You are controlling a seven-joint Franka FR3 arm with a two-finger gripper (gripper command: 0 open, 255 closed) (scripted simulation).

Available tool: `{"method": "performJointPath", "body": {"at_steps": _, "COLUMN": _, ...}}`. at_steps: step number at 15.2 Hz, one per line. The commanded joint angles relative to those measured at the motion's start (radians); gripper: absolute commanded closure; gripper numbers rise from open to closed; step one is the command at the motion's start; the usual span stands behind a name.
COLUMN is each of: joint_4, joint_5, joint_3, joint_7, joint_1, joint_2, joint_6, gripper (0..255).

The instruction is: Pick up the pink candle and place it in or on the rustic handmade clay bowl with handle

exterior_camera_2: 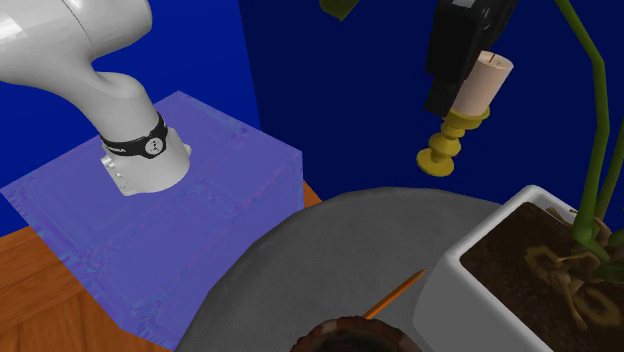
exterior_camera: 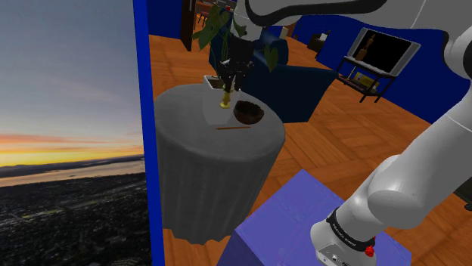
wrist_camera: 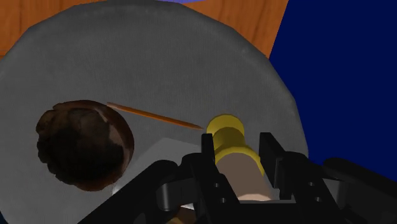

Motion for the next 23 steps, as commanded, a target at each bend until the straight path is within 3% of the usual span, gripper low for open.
{"method": "performJointPath", "body": {"at_steps": 1, "joint_4": 0.019, "joint_5": -0.001, "joint_3": -0.013, "joint_7": -0.025, "joint_1": -0.012, "joint_2": 0.003, "joint_6": -0.016, "gripper": 255}}
{"method": "performJointPath", "body": {"at_steps": 10, "joint_4": 0.139, "joint_5": -0.011, "joint_3": -0.115, "joint_7": -0.224, "joint_1": -0.111, "joint_2": 0.077, "joint_6": -0.059, "gripper": 255}}
{"method": "performJointPath", "body": {"at_steps": 18, "joint_4": 0.338, "joint_5": -0.008, "joint_3": -0.191, "joint_7": -0.391, "joint_1": -0.201, "joint_2": 0.209, "joint_6": -0.123, "gripper": 255}}
{"method": "performJointPath", "body": {"at_steps": 23, "joint_4": 0.267, "joint_5": -0.008, "joint_3": -0.191, "joint_7": -0.39, "joint_1": -0.201, "joint_2": 0.206, "joint_6": -0.055, "gripper": 255}}
